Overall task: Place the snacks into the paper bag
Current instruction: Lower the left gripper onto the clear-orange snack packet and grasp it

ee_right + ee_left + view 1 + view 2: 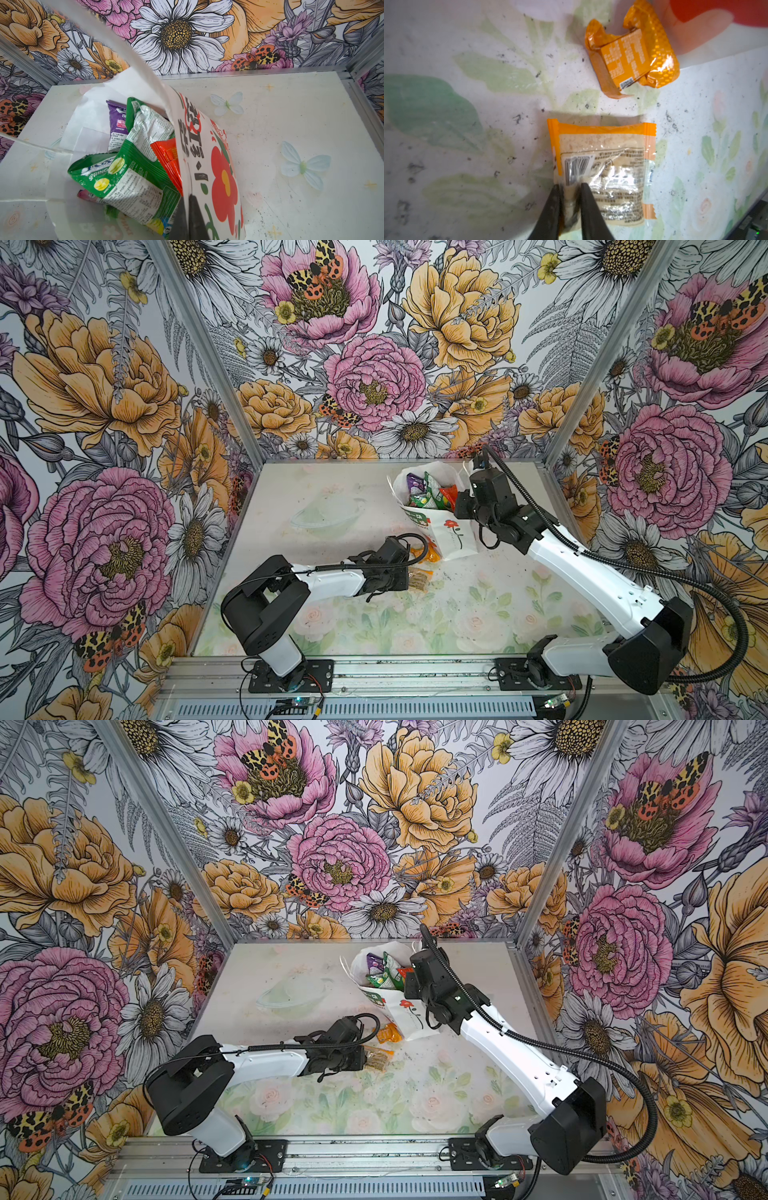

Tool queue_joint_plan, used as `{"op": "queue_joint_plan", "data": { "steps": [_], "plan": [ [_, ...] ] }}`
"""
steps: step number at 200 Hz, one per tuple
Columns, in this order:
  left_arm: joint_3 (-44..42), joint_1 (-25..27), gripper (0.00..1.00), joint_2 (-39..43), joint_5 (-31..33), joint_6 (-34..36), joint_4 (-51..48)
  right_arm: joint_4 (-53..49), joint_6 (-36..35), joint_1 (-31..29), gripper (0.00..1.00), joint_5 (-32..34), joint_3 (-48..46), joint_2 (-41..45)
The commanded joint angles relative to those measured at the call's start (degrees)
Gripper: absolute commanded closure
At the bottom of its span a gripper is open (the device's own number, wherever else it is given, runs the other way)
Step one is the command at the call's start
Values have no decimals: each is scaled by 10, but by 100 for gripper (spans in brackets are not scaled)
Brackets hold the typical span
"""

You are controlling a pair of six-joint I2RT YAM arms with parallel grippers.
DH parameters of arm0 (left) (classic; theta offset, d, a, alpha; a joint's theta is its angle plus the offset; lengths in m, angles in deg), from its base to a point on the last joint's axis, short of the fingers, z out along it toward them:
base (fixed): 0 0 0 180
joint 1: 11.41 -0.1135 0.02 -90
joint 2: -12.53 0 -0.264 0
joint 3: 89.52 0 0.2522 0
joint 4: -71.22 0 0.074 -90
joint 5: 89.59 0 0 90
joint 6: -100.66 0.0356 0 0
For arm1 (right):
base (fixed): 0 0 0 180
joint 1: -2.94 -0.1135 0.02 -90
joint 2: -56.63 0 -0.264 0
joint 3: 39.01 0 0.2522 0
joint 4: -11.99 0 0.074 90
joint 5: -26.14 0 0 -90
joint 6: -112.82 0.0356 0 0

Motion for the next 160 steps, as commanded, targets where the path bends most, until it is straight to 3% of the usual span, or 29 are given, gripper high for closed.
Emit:
{"op": "queue_joint_plan", "data": {
  "steps": [1,41,160],
  "plan": [
    [-28,-6,91,28,23,-11,27,-2,4,1,100,-4,-3,14],
    [-54,-17,100,59,23,-17,45,-2,6,1,100,-9,-4,13],
    [-98,-41,100,165,60,-25,26,-2,6,1,100,-8,-7,13]
  ]
}}
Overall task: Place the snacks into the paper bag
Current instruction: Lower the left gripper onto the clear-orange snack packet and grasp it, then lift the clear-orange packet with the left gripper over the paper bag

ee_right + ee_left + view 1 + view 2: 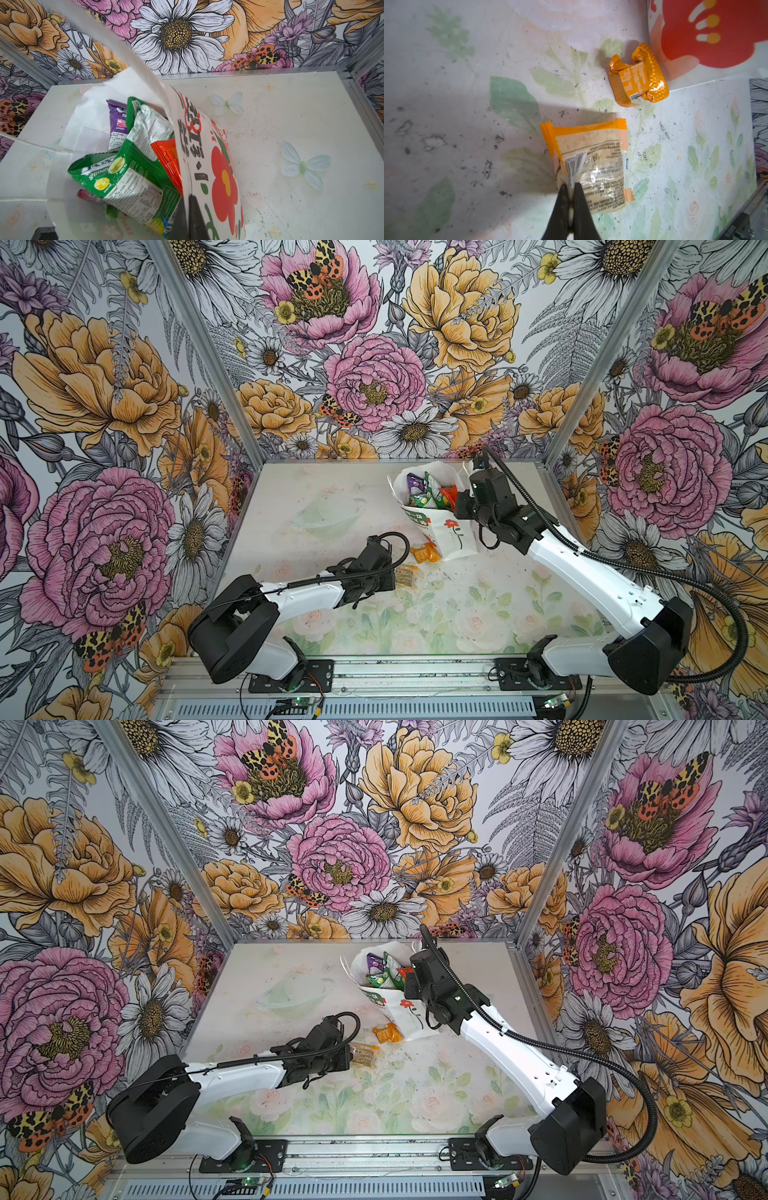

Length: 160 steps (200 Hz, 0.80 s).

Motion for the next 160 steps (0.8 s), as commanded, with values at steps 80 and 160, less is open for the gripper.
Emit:
{"op": "queue_joint_plan", "data": {
  "steps": [80,160],
  "plan": [
    [11,-185,100,310,22,62,-183,-2,4,1,100,-11,2,8],
    [201,-329,100,289,-79,109,-282,-2,7,1,100,-15,7,5]
  ]
}}
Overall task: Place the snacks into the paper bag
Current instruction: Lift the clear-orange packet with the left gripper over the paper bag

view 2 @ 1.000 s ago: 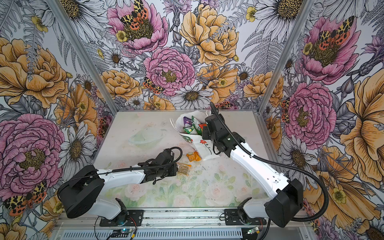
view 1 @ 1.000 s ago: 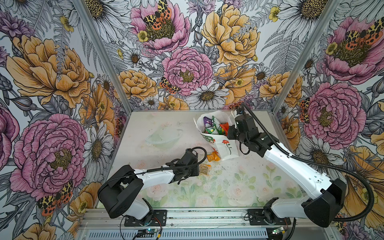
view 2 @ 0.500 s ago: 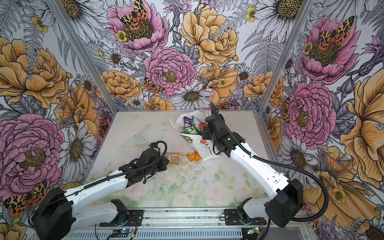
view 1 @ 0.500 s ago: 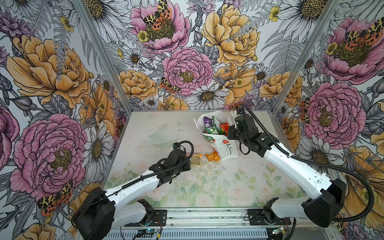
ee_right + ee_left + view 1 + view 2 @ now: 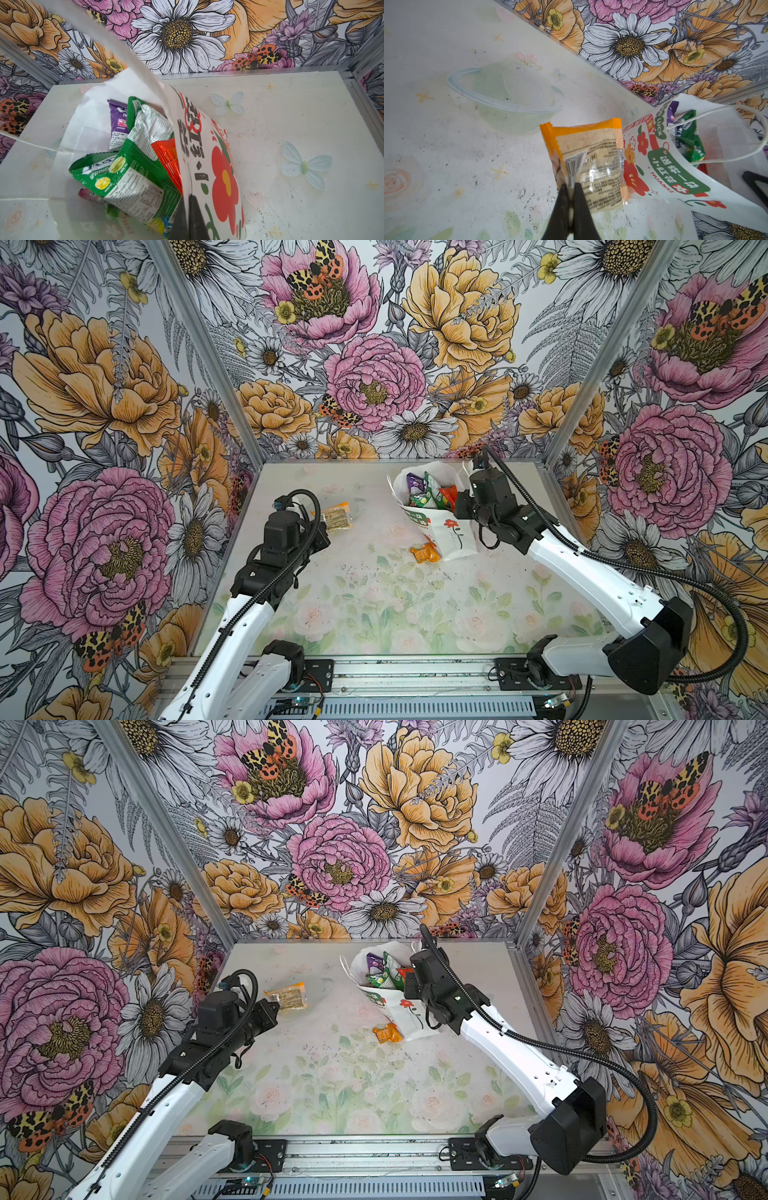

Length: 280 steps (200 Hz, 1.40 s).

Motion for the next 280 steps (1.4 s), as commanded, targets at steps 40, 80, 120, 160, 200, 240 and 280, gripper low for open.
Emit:
{"op": "queue_joint_plan", "data": {
  "steps": [40,80,120,160,200,240,280],
  "plan": [
    [184,47,100,-85,3,21,-54,-2,7,0,100,-14,11,0],
    [314,138,100,-162,65,29,-73,-2,8,0,100,-15,11,0],
    [439,207,100,-249,110,43,-121,-3,7,0,100,-18,12,0],
    [536,248,100,-332,120,43,-182,-3,5,0,100,-19,14,2],
    [606,281,100,-406,115,40,-222,-3,5,-1,100,-21,15,2],
    [679,310,100,-494,111,41,-264,-3,4,-1,100,-20,11,5],
    [713,312,100,-543,111,42,-282,-3,4,-2,100,-21,10,7]
  ]
}}
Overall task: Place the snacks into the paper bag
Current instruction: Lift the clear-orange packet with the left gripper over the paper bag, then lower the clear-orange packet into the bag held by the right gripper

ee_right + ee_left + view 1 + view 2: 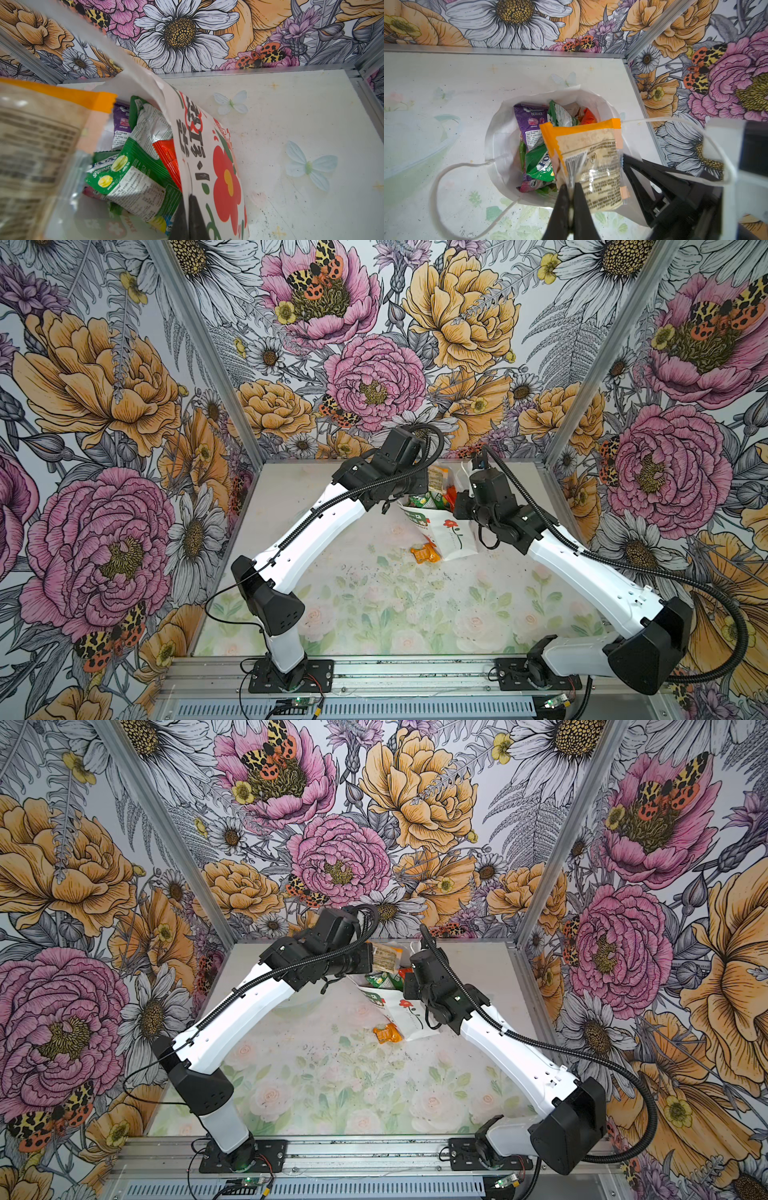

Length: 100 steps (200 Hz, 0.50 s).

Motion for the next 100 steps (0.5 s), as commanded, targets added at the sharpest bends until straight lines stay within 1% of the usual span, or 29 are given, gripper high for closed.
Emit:
{"op": "queue_joint_plan", "data": {
  "steps": [1,16,21,59,100],
  "plan": [
    [25,-1,100,-12,4,7,-21,-4,3,-1,100,-11,9,7],
    [32,-1,100,-17,0,6,-24,-4,5,-2,100,-10,8,7],
    [34,-1,100,-39,-2,5,-24,-3,5,-1,100,-10,7,7],
    [50,0,100,-76,-11,2,-24,-3,7,-3,100,-14,11,2],
    [86,2,100,-118,-20,3,-24,-3,9,-4,100,-11,7,6]
  ]
}}
